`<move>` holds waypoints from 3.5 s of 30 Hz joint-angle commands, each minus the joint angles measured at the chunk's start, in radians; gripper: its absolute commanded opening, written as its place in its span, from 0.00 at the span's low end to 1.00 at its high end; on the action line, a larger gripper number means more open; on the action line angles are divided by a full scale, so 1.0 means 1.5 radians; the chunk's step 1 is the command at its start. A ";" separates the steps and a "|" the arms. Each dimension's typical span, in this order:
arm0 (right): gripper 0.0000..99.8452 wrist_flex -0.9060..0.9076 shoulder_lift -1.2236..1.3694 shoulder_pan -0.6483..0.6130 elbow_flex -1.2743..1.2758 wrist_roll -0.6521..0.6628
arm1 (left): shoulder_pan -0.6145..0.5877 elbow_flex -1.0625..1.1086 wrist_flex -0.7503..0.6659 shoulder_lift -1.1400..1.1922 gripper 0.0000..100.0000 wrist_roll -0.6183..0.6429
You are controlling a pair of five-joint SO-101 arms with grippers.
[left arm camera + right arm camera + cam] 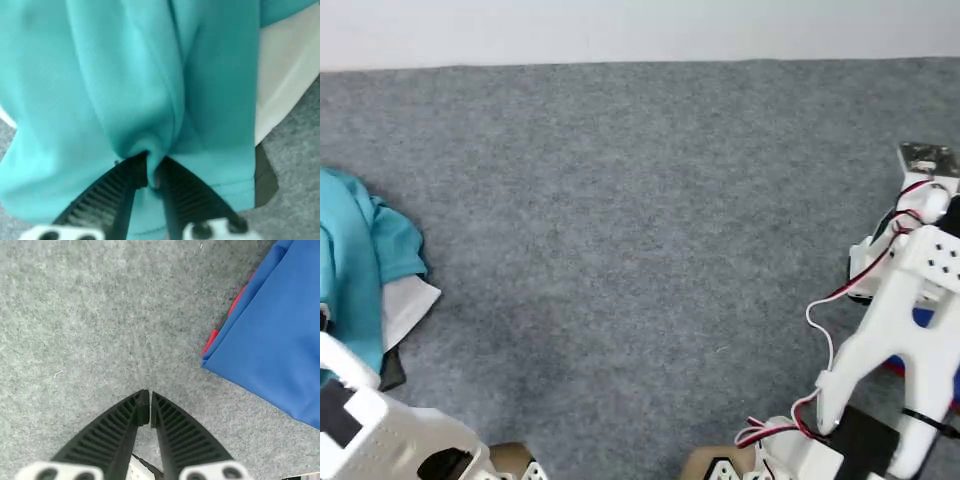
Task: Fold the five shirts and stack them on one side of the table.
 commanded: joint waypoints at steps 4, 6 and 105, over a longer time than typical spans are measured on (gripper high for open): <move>0.01 0.028 -0.028 0.003 -0.003 -0.002 | 0.044 -0.021 0.042 -0.090 0.00 0.006; 0.01 0.028 -0.028 0.003 -0.003 -0.002 | 0.071 -0.021 0.064 -0.158 0.00 0.036; 0.01 0.028 -0.283 0.003 0.191 0.098 | 0.657 -0.422 0.038 0.213 0.16 0.309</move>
